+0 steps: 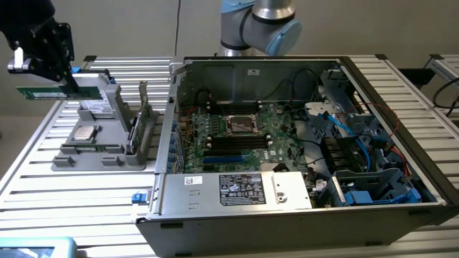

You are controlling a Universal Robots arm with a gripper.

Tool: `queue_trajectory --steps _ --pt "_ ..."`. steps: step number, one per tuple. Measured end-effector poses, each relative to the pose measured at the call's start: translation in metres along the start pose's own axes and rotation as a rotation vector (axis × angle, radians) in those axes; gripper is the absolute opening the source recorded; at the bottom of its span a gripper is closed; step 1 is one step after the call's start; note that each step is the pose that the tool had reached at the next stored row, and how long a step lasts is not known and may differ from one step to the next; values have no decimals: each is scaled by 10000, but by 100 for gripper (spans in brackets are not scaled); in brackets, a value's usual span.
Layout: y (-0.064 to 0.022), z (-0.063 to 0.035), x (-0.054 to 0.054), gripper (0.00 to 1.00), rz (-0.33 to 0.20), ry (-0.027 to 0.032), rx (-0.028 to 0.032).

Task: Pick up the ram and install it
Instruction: 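Pick up the ram and move it above insertion slot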

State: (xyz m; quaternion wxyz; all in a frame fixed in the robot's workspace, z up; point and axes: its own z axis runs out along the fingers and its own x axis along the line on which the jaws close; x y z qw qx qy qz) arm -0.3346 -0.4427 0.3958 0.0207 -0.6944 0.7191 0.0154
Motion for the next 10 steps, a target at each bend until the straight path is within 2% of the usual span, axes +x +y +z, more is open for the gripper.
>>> queue_trajectory --steps 10 --pt "-307 -174 15 13 -56 7 -169"
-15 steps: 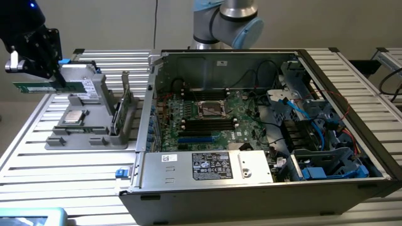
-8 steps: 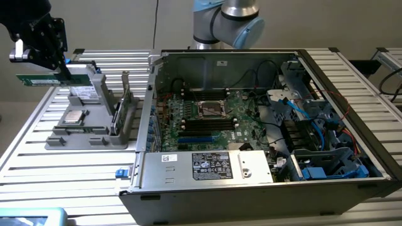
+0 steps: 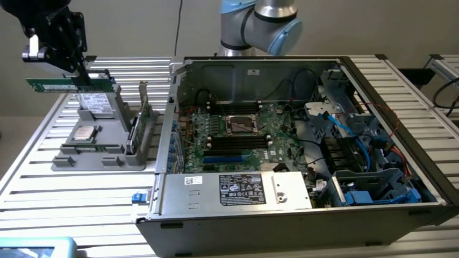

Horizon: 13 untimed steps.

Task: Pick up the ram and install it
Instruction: 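Pick up the ram and move it above insertion slot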

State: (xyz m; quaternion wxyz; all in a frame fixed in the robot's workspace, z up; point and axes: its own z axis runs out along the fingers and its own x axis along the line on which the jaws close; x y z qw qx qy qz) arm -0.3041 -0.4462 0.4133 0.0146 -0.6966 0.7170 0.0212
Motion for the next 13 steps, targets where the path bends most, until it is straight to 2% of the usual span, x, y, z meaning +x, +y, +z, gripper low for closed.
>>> queue_trajectory --steps 8,13 --pt "-258 -75 16 13 -42 22 -175" --pt "-410 -99 22 13 -84 27 -218"
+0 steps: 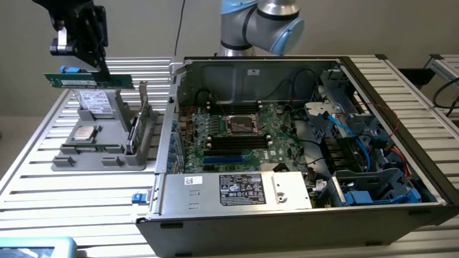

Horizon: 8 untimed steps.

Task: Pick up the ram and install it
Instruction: 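Pick up the ram and move it above insertion slot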

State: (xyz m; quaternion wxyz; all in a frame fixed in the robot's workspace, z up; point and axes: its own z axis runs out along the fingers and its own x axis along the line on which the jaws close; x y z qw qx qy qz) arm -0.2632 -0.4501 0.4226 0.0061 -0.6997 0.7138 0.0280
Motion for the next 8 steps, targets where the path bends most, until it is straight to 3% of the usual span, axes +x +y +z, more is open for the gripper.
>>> queue_trajectory --steps 8 --pt "-279 -16 6 13 -45 33 -49"
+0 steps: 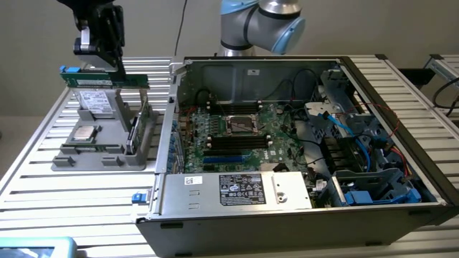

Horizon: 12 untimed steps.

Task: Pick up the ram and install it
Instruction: 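Pick up the ram and move it above insertion slot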

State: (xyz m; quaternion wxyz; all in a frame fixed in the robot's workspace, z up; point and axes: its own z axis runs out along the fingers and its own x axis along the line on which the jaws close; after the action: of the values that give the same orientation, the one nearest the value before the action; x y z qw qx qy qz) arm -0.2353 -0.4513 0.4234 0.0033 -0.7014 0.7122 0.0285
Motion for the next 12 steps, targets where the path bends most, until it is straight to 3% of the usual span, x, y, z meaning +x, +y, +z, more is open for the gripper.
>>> queue_trajectory --steps 12 --pt "-479 -18 -2 13 -30 41 -24"
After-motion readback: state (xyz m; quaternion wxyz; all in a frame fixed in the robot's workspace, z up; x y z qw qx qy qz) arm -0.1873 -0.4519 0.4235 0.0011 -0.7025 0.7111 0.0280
